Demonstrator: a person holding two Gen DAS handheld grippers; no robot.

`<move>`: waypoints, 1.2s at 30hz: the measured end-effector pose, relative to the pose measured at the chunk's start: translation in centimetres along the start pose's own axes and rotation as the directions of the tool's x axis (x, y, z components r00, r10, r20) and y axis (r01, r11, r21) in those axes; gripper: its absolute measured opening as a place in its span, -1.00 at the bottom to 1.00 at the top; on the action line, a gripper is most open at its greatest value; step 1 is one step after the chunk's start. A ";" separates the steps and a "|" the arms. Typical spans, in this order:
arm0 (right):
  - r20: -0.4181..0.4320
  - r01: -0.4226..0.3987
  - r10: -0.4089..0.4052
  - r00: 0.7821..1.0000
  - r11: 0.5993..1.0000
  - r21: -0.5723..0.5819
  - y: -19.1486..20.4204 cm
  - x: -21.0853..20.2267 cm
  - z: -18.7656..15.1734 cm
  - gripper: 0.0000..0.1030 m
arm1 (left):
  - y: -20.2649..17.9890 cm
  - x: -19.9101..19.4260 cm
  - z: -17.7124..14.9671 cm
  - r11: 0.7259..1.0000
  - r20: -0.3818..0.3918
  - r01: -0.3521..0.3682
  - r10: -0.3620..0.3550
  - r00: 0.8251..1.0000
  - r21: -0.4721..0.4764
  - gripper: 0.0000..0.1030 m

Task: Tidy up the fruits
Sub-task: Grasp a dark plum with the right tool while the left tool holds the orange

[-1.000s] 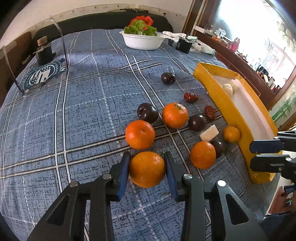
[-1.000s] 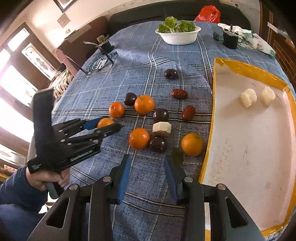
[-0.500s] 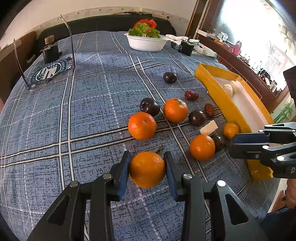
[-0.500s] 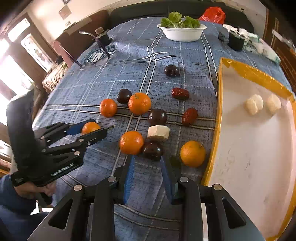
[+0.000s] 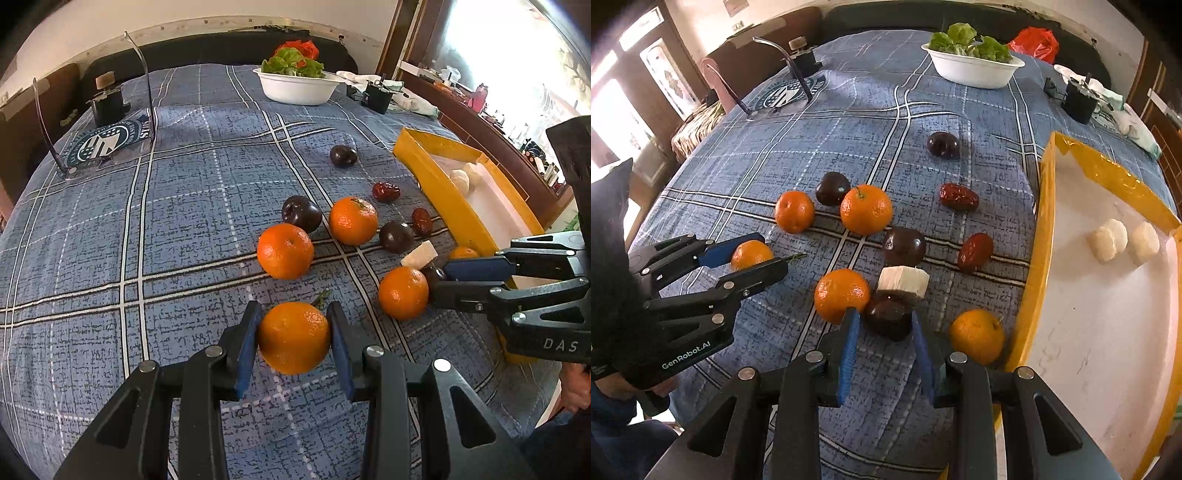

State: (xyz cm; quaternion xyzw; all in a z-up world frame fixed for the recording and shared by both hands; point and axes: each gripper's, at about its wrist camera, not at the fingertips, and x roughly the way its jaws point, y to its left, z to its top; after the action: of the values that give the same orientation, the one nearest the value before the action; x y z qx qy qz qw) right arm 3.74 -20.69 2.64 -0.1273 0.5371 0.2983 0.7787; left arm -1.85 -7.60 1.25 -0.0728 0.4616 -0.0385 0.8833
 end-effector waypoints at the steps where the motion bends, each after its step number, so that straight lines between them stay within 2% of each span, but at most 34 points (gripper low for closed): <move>1: -0.002 -0.003 0.003 1.000 1.000 0.001 0.0 0.0 -0.1 -0.41 | 0.0 0.0 0.0 1.000 0.001 -0.002 0.002 1.000 0.001 -0.32; 14: 0.000 -0.029 0.029 1.000 0.998 0.056 -0.8 -0.2 -0.8 -0.45 | -0.2 -0.3 -0.2 1.000 -0.002 -0.003 0.003 1.000 -0.001 -0.33; 24: 0.046 -0.055 0.051 0.998 0.996 0.076 -0.5 -2.2 -1.5 -0.46 | -0.4 -1.0 -0.3 1.000 0.004 0.008 -0.008 1.000 -0.001 -0.33; 36: 0.096 -0.070 0.060 0.994 0.993 0.100 -0.4 -4.2 -1.9 -0.46 | -1.8 -2.5 0.7 0.999 0.029 0.030 -0.031 0.999 0.043 -0.33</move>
State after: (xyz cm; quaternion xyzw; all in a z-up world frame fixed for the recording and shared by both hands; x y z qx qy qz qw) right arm 1.50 -23.41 5.66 -0.0554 0.5190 0.3011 0.7980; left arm -2.71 -8.94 3.91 -0.0615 0.4466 -0.0606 0.8906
